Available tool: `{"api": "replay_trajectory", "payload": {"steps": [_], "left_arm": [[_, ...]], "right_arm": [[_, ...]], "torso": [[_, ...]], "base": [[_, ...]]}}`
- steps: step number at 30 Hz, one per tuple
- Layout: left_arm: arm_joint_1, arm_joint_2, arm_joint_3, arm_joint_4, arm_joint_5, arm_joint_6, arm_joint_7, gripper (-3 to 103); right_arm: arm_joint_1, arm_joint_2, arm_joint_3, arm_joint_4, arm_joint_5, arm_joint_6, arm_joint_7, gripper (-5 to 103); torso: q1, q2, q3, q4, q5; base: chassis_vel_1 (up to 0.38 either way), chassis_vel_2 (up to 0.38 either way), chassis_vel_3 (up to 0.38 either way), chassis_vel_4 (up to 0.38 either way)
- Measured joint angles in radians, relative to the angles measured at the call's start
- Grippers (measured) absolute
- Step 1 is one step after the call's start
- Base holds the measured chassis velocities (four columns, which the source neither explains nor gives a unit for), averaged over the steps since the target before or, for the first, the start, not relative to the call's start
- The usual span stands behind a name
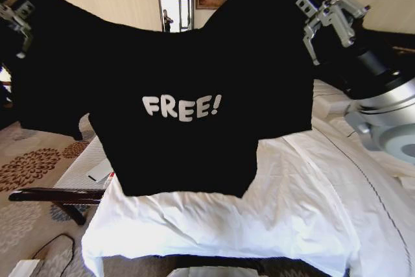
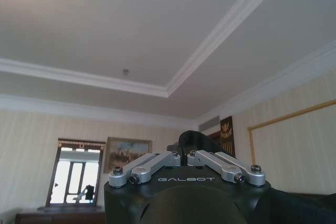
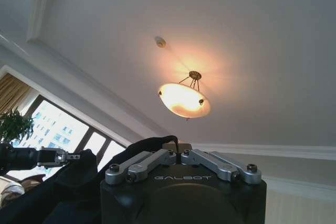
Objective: Fold the clothes on the bed.
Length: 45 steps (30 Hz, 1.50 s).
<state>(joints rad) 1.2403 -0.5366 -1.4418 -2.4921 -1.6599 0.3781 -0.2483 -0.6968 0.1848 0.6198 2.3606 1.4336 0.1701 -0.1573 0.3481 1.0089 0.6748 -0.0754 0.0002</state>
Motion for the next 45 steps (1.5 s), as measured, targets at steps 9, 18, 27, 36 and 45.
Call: {"api": "replay_trajectory", "payload": {"steps": [9,18,27,36,45], "left_arm": [[0.006,-0.1,0.348,0.005,0.148,0.158,-0.104,0],[-0.083,-0.144,0.712,0.218,0.379,0.174,-0.097,0],[-0.286,-0.177,0.994,0.484,0.497,0.121,-0.075,0],[-0.535,-0.268,1.221,0.747,0.552,0.11,-0.067,0],[-0.653,-0.4,1.327,0.966,0.595,0.111,-0.071,0]], "right_arm": [[-0.194,0.079,-0.118,-0.153,-0.199,-0.049,-0.047,0],[-0.056,0.322,-0.506,-0.392,-0.338,-0.062,-0.036,0],[0.169,0.571,-0.77,-0.75,-0.438,-0.015,-0.046,0],[0.28,0.72,-0.866,-1.02,-0.51,0.009,-0.046,0],[0.357,0.884,-0.911,-1.299,-0.619,0.06,-0.046,0]], "torso": [[0.0,0.0,0.0,0.0004,0.0002],[0.0,0.0,0.0,0.0003,-0.0003],[0.0,0.0,0.0,0.0003,-0.0005],[0.001,0.0,0.0,-0.0002,-0.0003],[0.001,0.0,0.0,0.0001,0.0]], "base": [[0.0,0.0,0.0,0.0],[0.0,0.0,0.0,0.0],[0.0,0.0,0.0,0.0],[0.0,0.0,0.0,0.0],[0.0,0.0,0.0,0.0]]}}
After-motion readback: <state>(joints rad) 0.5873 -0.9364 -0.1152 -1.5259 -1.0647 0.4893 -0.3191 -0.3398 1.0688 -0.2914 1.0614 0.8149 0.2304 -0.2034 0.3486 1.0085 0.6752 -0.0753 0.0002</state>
